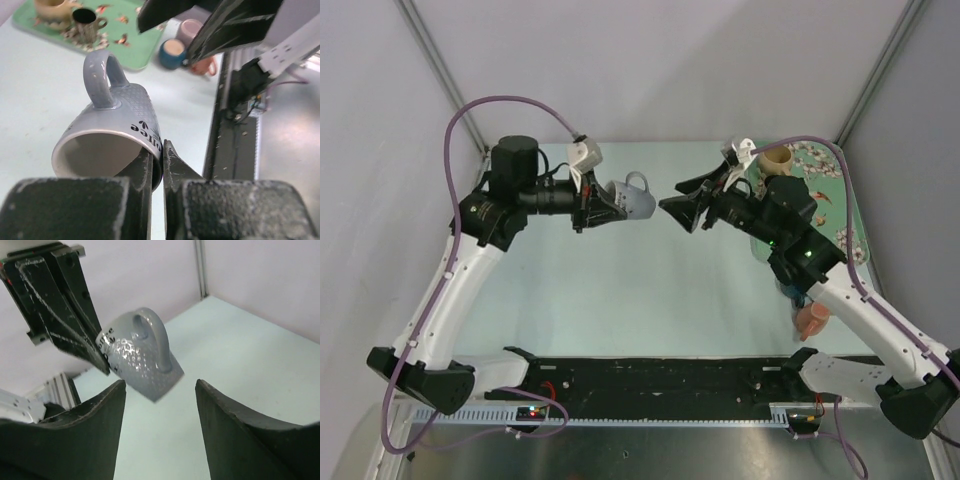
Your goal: Turn the mug right side up
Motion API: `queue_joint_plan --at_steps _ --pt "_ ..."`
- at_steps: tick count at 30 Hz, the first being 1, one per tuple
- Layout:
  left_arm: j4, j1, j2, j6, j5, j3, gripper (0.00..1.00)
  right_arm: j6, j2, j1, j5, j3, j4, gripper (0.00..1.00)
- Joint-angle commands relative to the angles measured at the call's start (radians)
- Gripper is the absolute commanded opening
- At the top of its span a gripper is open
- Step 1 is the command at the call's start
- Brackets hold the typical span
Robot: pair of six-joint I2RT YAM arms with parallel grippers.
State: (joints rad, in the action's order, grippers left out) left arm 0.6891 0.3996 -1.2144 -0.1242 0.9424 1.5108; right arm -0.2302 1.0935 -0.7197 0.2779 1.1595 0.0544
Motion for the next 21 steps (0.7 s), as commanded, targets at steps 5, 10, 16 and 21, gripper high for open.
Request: queue_joint_plan --at_steps 5,10,16,21 --pt "0.243 0.065 -0.001 -0.625 -0.339 -0.038 0.0 0.328 -0.043 0.151 0.412 0.061 -0.401 0.94" --pt "0.437 0.183 0.046 -1.017 -0.555 -0.089 0.0 0.546 0.044 0.136 0.404 0.178 -0.641 0.97" --pt "0.595 0.24 0.021 -1.14 -0.609 -0.035 0.0 0.645 0.207 -0.031 0.289 0.341 -0.806 0.92" --pt "0.631 0.264 0.006 -1.154 -0.603 -0.002 0.0 0.635 0.353 -0.041 0.334 0.486 -0.9 0.87"
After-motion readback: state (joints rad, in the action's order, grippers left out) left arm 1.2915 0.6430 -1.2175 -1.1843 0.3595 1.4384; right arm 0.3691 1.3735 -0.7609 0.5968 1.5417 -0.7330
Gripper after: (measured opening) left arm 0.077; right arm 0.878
